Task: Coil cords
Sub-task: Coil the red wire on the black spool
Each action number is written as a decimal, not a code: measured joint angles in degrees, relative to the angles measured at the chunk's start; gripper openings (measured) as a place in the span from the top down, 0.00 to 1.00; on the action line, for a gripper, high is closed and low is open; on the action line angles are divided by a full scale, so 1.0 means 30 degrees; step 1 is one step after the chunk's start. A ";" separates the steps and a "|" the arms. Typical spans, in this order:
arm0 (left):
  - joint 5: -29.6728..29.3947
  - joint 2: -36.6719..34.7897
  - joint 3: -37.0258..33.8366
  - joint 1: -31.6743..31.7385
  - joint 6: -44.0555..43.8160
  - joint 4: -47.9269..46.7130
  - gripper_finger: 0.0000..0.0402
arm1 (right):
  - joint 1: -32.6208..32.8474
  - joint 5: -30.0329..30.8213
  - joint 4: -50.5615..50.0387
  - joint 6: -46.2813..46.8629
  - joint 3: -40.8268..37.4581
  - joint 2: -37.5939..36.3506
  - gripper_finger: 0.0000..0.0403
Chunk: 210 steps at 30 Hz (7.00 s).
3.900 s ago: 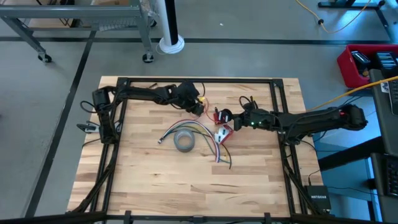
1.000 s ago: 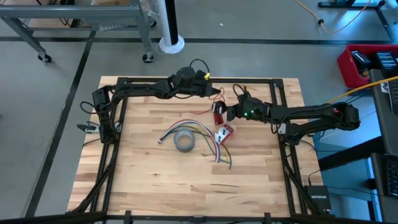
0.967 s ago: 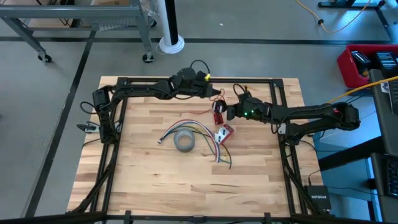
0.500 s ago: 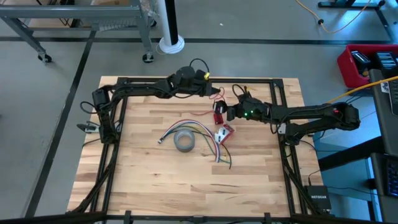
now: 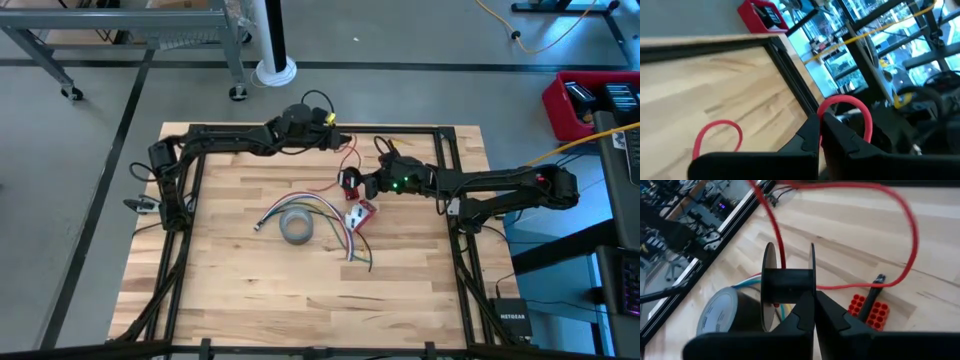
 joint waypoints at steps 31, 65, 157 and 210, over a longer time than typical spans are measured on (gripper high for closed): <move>-0.1182 0.0000 0.0000 0.0279 0.0064 0.0079 1.00 | -0.0007 0.1793 0.2465 0.1792 0.0000 0.2783 0.99; -0.1399 -0.0007 0.0000 -0.2735 0.0632 -0.1600 1.00 | -0.0009 0.8923 0.3398 0.4306 -0.0007 0.2776 0.99; -0.8106 -0.1185 -0.0048 -0.5131 0.6462 -1.3105 1.00 | -0.0998 0.1938 -0.0886 0.3621 -0.0051 -0.2358 0.99; -0.5479 -0.1129 -0.1625 -0.1396 1.0025 -0.7643 0.77 | -0.0989 -0.3527 0.1792 0.4058 -0.0073 0.1829 0.99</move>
